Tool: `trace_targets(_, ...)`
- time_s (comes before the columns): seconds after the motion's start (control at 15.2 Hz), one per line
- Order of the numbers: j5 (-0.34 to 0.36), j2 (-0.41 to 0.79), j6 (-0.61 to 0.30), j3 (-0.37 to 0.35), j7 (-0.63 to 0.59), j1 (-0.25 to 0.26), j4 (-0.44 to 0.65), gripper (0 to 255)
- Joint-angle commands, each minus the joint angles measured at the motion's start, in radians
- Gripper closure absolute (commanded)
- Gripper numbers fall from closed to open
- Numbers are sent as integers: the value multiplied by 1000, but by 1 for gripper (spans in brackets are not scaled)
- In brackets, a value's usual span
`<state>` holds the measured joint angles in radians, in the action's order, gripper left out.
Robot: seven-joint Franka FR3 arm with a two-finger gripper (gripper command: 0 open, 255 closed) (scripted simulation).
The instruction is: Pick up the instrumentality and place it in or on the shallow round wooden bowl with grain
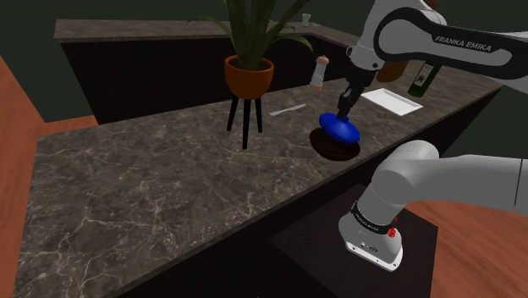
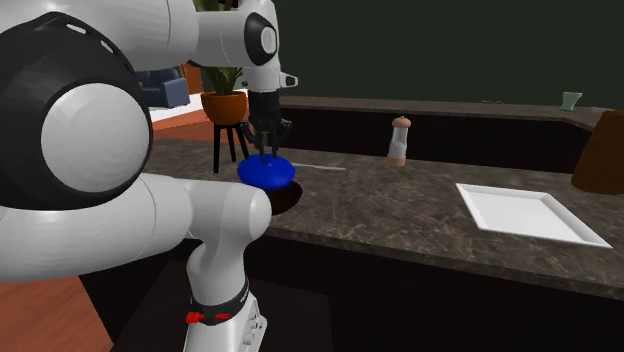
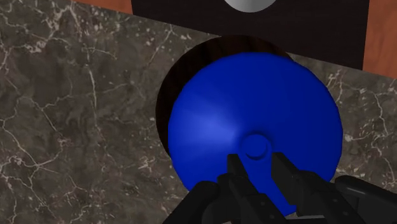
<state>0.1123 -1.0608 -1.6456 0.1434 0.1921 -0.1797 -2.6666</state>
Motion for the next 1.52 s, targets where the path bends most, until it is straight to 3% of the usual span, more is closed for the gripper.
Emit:
trace_targets(0.0,2,-8,-22,2,-1,-2,-30,255)
trace_targets(0.26,11,-19,-76,10,-1,-6,-95,255)
trace_targets(0.79,11,-19,-76,10,-1,-6,-95,255)
trace_targets(0.86,11,-19,-76,10,-1,-6,-95,0)
trace_targets(1.19,11,-19,-76,10,-1,-6,-95,0)
trace_targets(1.45,-4,3,39,-5,1,2,42,0)
